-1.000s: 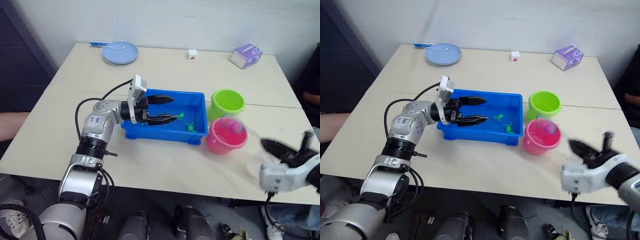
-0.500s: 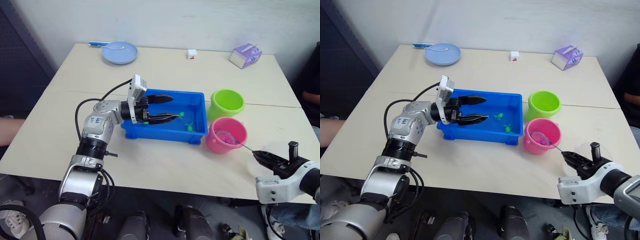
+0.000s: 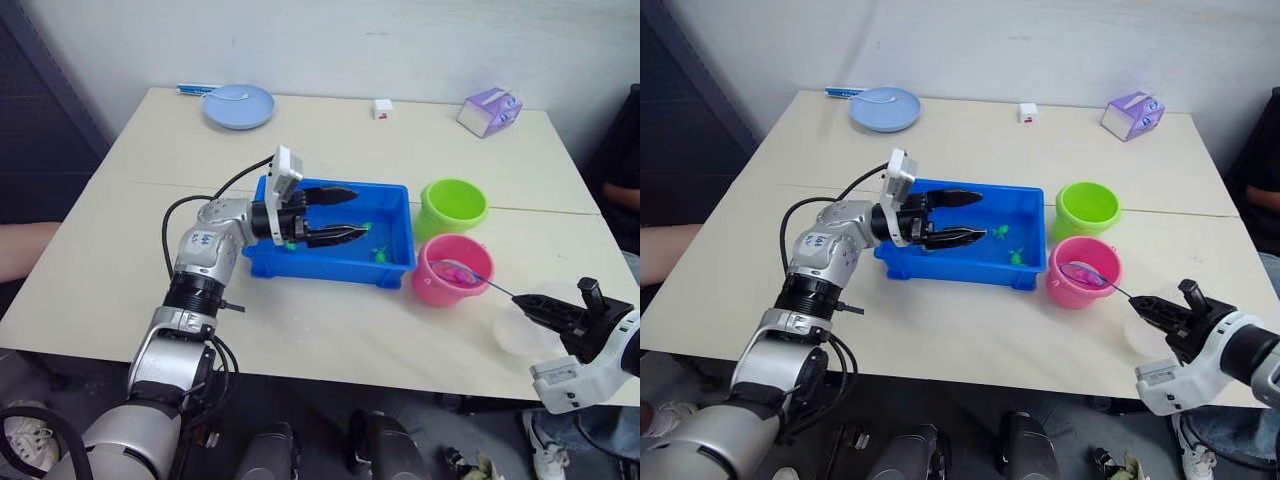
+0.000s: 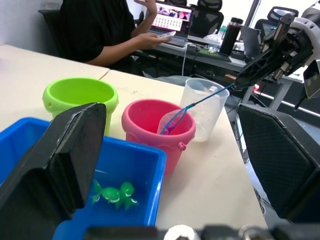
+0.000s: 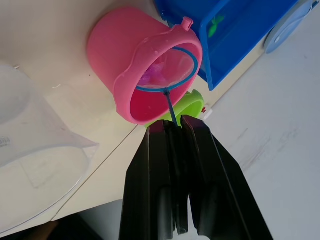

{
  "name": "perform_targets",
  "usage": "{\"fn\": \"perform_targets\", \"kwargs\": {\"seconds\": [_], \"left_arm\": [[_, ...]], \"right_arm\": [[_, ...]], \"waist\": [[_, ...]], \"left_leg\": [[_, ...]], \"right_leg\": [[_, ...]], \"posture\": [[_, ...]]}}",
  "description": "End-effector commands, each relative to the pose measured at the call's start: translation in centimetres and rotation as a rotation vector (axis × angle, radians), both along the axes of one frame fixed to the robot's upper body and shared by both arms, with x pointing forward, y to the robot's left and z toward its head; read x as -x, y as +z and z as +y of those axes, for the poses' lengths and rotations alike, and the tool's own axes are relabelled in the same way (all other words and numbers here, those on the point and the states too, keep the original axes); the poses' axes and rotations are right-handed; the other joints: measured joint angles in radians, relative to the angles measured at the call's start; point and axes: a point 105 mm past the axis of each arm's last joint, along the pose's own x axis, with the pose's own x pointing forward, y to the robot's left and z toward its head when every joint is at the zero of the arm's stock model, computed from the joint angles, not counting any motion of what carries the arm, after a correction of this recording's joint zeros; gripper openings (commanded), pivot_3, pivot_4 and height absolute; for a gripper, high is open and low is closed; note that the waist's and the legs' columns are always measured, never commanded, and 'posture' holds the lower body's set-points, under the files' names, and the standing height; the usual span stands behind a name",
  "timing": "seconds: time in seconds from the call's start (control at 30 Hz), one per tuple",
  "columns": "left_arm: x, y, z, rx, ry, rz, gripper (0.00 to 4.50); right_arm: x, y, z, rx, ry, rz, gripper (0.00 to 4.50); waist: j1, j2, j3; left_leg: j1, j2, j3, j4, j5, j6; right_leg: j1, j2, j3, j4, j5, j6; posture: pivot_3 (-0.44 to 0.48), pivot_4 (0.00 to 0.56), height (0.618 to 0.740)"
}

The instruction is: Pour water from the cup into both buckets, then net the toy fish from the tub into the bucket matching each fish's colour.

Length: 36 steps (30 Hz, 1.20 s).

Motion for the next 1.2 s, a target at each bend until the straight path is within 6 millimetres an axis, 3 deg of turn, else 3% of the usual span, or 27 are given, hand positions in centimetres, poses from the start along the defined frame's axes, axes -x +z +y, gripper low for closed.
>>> {"fn": "perform_targets", "kwargs": {"seconds": [0.03, 0.17, 0.23, 0.37, 0.53, 0.6, 0.7, 0.8, 0.97, 1.1, 1.2], "left_arm": [[-0.2, 0.8, 0.1, 0.011, 0.000, -0.035, 4.50], [-0.2, 0.7, 0.0, 0.013, -0.003, -0.034, 4.50], [-0.1, 0.6, -0.1, 0.015, -0.005, -0.035, 4.50], [-0.1, 0.6, 0.0, 0.019, -0.004, -0.034, 4.50], [-0.2, 0.6, 0.0, 0.020, -0.002, -0.037, 4.50], [-0.2, 0.6, 0.0, 0.020, -0.002, -0.039, 4.50], [-0.2, 0.6, 0.1, 0.018, 0.000, -0.041, 4.50], [-0.3, 0.5, 0.4, 0.010, 0.007, -0.037, 4.50], [-0.4, -1.2, 1.4, -0.066, 0.036, -0.035, 4.50], [-0.2, -2.3, 2.3, -0.109, 0.063, -0.028, 4.50], [0.0, -2.8, 3.1, -0.137, 0.090, -0.028, 4.50]], "right_arm": [[-0.3, 2.3, -0.2, 0.025, 0.012, -0.080, 0.77], [1.0, -0.4, 0.9, 0.037, 0.078, 0.068, 0.77], [0.9, 0.1, 1.0, 0.033, 0.077, 0.024, 0.77], [-0.8, 4.0, 0.3, 0.000, 0.010, -0.139, 0.77], [-0.6, 3.3, 0.4, 0.004, 0.013, -0.091, 0.77], [0.0, 1.9, 0.9, -0.010, 0.030, -0.038, 0.77], [0.1, 2.0, 0.9, -0.045, 0.005, -0.060, 0.77], [-0.4, 3.0, 0.1, -0.275, -0.098, -0.097, 0.77], [-0.5, 4.2, 0.9, -0.576, -0.179, -0.083, 0.77], [-1.8, 5.2, 2.5, -0.953, -0.219, 0.000, 0.77], [-3.7, 4.8, 4.5, -1.036, -0.191, 0.066, 0.77]], "waist": [[-0.001, 0.000, 0.000], [0.002, 0.000, 0.000], [0.003, 0.000, 0.000], [-0.001, 0.000, 0.000], [0.002, 0.000, 0.000], [0.002, 0.000, 0.000], [0.004, 0.000, 0.000], [0.003, -0.001, 0.000], [-0.001, 0.000, 0.000], [-0.004, 0.000, 0.000], [-0.006, 0.000, 0.000]], "left_leg": [[0.000, 0.000, 0.000, 0.000, 0.000, 0.000], [0.000, 0.000, 0.000, 0.000, 0.000, 0.000], [0.000, 0.000, 0.000, 0.000, 0.000, 0.000], [0.000, -0.001, 0.000, 0.002, 0.000, 0.000], [0.000, 0.000, -0.001, 0.000, 0.000, 0.000], [-0.001, 0.000, -0.001, 0.000, 0.000, 0.000], [-0.001, 0.000, -0.001, 0.000, 0.000, 0.000], [-0.001, -0.001, 0.000, 0.001, 0.000, 0.000], [0.000, 0.000, 0.000, 0.001, 0.000, 0.000], [0.000, 0.001, -0.001, 0.001, 0.000, 0.000], [0.000, 0.000, -0.001, 0.002, 0.000, 0.000]], "right_leg": [[0.000, 0.000, 0.000, 0.000, 0.000, 0.000], [0.000, 0.000, 0.000, 0.000, 0.000, 0.000], [0.000, 0.000, 0.000, 0.000, 0.000, 0.000], [0.000, 0.000, 0.000, 0.000, 0.000, 0.000], [0.000, 0.000, 0.000, 0.000, 0.000, 0.000], [0.000, 0.000, 0.000, 0.000, 0.000, 0.000], [0.000, 0.000, -0.001, 0.000, 0.000, 0.000], [0.000, 0.000, -0.001, 0.000, 0.000, 0.000], [0.000, 0.000, -0.001, 0.001, 0.000, 0.000], [0.000, 0.000, 0.000, 0.002, 0.000, 0.000], [0.000, -0.001, 0.000, 0.002, 0.000, 0.000]], "posture": [[0.000, 0.150, 0.740], [0.000, 0.150, 0.740], [0.000, 0.150, 0.740], [0.000, 0.150, 0.740], [0.000, 0.150, 0.740], [0.000, 0.150, 0.740], [0.000, 0.150, 0.740], [0.000, 0.150, 0.740], [0.000, 0.150, 0.740], [0.000, 0.150, 0.740], [0.000, 0.150, 0.740]]}}
